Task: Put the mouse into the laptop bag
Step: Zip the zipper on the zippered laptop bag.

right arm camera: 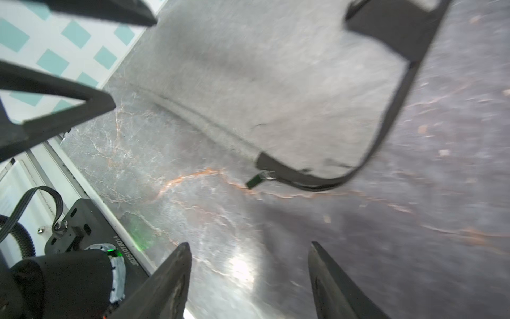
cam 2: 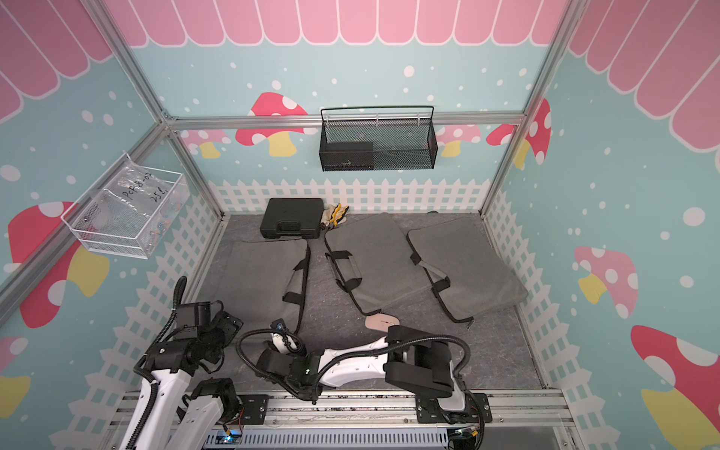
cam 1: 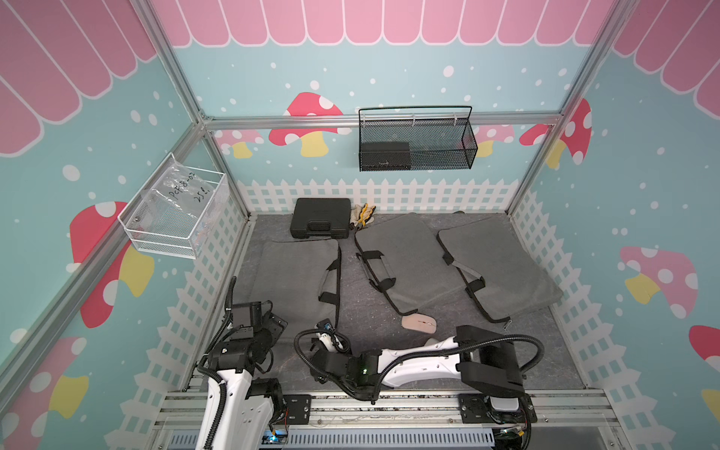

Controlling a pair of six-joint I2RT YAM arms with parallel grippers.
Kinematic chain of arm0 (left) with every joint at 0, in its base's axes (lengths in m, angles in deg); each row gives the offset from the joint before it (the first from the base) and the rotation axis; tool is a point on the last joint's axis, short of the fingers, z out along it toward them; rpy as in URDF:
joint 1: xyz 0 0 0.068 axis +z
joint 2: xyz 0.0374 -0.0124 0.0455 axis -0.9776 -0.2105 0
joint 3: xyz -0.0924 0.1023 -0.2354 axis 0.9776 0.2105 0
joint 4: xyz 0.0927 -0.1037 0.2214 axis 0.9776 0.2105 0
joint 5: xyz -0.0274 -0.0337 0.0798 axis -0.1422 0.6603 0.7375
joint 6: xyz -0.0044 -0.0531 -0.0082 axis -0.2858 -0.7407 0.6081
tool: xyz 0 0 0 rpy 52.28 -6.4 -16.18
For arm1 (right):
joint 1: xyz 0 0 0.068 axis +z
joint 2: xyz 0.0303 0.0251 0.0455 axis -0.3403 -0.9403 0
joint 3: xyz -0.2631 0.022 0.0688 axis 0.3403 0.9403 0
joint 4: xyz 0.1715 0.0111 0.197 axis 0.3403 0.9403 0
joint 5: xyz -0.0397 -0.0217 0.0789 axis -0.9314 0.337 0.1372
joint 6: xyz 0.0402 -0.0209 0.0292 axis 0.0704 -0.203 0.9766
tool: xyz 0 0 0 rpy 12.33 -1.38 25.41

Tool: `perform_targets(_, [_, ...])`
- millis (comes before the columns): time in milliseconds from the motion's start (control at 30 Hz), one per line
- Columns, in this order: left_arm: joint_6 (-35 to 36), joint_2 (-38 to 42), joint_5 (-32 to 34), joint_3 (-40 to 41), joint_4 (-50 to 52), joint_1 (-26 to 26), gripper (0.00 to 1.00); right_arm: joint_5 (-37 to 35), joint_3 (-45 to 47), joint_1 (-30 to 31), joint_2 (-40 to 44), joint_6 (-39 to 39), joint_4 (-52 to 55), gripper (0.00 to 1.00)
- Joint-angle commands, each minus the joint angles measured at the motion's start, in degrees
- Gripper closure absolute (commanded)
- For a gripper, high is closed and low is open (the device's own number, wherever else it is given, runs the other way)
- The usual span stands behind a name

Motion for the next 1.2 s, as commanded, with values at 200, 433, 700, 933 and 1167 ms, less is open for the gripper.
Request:
perform_targets(200, [-0.3, 1.2, 0.4, 0.4, 5.2, 1.0, 0.15, -6.9, -17.6, -0.1, -16.8, 8.5, 14.9, 0.32])
perform_targets(433, [-0.9, 1.1, 1.0, 1.8, 5.2, 2.0, 0.16, -9.8, -27.3, -2.0, -25.9, 14.1, 24.1, 0.35])
perform_targets(700, [0.0, -0.1, -2.0, 2.7, 3.5, 3.6, 0.15, -12.8, -27.5, -2.3, -27.3, 19.1, 29.5, 0.43])
perform_targets(933, [-0.4, 0.2, -3.7, 2.7, 3.4, 4.1, 0.16, -13.3, -26.2, -2.2, -25.9, 18.3, 29.8, 0.67])
perform_targets(1167, [-1.2, 3.2, -4.9, 3.5, 3.6, 4.1, 0.16, -12.8, -23.6, -2.1, -23.5, 11.5, 23.4, 0.93])
